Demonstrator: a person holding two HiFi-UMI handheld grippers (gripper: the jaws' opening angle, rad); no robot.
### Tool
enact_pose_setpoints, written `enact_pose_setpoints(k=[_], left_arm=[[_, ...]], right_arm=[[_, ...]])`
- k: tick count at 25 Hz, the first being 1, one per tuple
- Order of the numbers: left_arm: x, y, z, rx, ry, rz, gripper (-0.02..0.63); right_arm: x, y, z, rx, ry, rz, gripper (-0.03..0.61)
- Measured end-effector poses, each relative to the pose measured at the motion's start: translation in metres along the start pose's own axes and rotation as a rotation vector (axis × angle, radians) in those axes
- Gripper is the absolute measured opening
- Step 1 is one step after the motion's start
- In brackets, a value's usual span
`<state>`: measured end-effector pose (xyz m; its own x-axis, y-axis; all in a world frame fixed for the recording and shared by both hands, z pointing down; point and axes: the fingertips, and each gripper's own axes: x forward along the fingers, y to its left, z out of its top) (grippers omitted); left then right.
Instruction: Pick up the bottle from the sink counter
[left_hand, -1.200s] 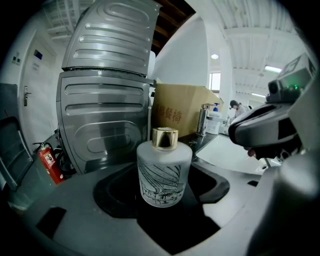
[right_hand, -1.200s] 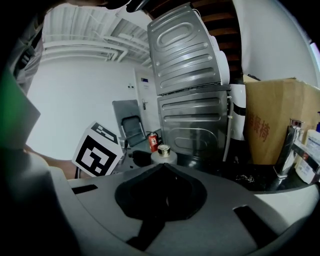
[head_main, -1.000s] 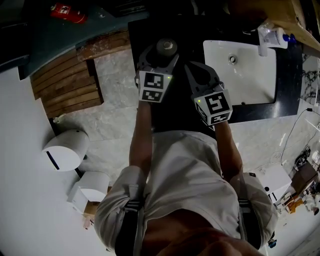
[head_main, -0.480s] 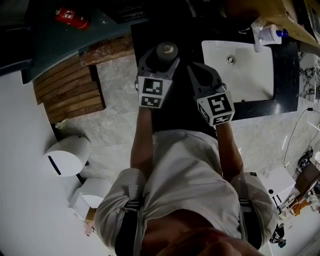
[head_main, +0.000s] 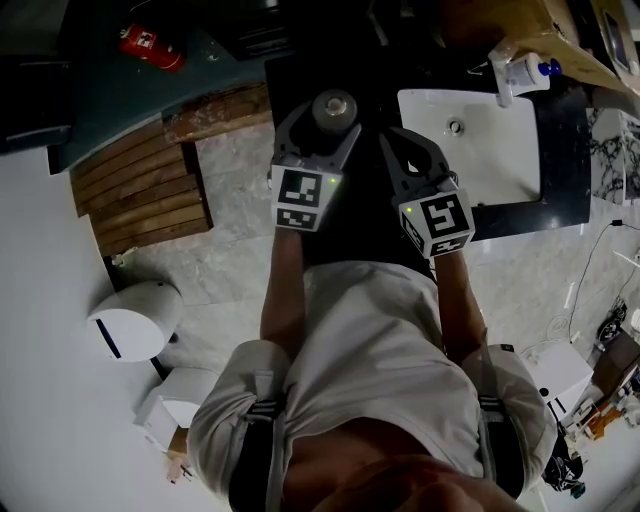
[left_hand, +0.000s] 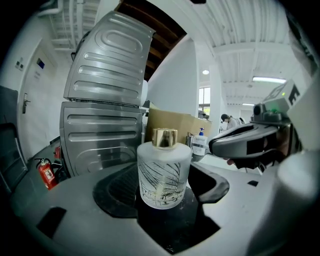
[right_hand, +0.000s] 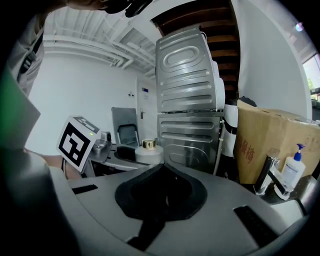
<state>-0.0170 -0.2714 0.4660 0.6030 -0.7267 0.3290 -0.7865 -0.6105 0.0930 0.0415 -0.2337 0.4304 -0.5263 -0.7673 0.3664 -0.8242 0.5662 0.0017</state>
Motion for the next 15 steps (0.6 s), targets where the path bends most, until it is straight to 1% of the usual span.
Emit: enact_pose_setpoints(k=[6, 15], left_arm=[[-0.019, -0.01, 0.029, 0.006, -0.047, 0.009, 0.307], [-0.051, -0.033, 0.07, 0.019, -0.116, 0.048, 0.307]], right_arm=[[-0.015, -0.003, 0.021, -0.016, -0.05, 0.019, -0.008], [-0.042, -0.005, 0.047, -0.045, -0.134, 0.07, -0.008]])
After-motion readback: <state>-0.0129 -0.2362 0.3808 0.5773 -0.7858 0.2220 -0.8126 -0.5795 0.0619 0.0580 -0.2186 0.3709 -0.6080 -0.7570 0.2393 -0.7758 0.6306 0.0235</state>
